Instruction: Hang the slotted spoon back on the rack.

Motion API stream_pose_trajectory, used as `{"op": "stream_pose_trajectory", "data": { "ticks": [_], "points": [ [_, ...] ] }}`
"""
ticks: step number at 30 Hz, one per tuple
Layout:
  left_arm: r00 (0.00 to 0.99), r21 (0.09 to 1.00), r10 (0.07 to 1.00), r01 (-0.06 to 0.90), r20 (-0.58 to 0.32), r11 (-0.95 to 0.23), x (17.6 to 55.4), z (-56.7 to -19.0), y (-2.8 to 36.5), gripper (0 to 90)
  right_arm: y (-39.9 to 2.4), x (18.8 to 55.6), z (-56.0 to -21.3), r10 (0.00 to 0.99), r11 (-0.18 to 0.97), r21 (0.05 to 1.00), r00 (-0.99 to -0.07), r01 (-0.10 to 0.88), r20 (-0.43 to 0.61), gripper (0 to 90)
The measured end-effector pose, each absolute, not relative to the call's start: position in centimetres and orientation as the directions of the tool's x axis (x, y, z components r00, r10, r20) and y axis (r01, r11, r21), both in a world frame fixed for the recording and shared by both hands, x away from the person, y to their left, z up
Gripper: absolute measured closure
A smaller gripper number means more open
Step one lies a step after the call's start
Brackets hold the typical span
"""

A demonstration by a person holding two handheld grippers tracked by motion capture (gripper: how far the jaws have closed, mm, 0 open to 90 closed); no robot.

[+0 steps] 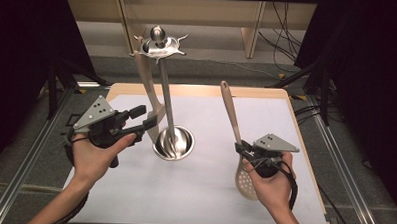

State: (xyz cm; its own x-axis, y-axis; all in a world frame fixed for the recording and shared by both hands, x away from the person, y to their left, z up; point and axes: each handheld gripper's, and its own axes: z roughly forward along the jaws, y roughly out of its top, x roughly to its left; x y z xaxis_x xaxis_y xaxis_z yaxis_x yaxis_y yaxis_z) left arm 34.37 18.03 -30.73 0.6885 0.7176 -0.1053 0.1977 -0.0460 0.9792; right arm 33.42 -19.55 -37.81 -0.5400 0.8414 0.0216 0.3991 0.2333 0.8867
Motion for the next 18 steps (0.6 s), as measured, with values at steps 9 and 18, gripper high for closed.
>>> {"op": "stream_pose_trajectory", "data": {
  "ticks": [9, 18],
  "points": [
    [0.727, 0.977, 0.681, 0.196, -0.088, -0.082, 34.8, -30.7, 15.5, 45.5, -18.4, 32.9, -36.9, 0.818, 0.25, 0.905, -0.575, 0.344, -0.008, 79.2],
    [0.748, 0.978, 0.658, 0.192, -0.088, -0.086, 35.3, -30.4, 13.8, 45.3, -17.9, 32.6, -36.3, 0.814, 0.248, 0.914, -0.581, 0.322, -0.017, 79.2]
  ]
}}
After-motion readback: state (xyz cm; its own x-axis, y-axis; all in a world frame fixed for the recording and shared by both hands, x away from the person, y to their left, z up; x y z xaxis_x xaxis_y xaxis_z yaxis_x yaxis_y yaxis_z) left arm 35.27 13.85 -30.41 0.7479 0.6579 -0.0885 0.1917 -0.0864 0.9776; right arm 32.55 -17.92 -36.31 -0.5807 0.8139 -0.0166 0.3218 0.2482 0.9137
